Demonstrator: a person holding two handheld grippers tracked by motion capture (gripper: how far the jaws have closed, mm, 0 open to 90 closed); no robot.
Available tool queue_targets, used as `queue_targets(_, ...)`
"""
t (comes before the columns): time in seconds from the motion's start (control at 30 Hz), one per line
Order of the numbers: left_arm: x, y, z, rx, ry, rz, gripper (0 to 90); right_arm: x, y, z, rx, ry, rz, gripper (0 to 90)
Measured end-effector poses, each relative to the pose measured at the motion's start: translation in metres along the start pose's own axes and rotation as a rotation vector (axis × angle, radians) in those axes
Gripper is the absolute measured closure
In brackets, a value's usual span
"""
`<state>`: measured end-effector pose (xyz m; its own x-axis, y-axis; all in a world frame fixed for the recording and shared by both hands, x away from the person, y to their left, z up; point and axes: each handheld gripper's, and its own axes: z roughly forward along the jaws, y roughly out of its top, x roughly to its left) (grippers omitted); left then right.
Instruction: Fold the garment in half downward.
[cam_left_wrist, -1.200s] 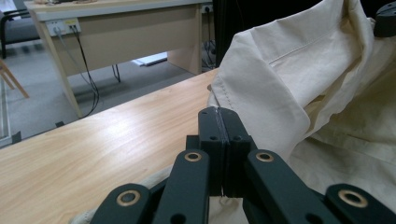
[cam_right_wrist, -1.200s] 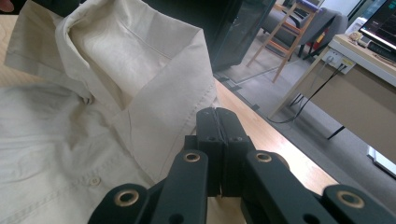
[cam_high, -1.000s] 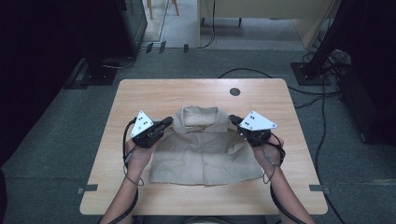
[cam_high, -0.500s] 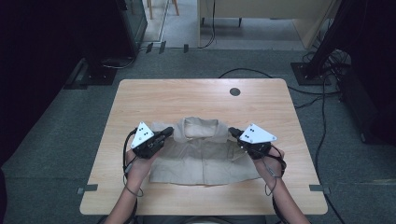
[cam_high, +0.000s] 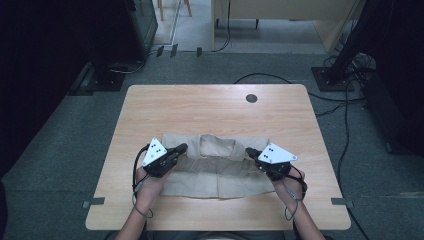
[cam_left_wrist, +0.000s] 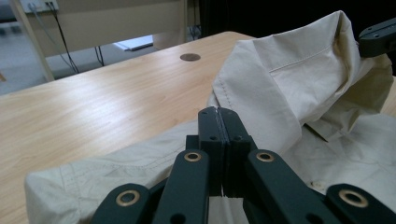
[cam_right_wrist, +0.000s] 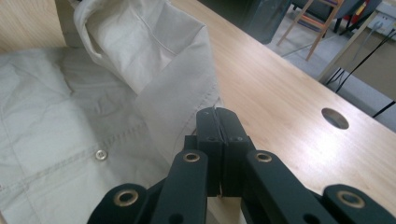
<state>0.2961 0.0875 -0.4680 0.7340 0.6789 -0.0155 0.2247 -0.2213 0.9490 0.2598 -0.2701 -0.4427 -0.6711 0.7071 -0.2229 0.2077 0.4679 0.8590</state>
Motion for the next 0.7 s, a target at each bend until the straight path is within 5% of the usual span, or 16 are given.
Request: queue_targets(0.7, -0.01, -0.023, 0.002, 0.084, -0.048, -0.027, 89.2, 0.006, -0.027, 0.007, 0.064, 0.093, 0.066, 88.9)
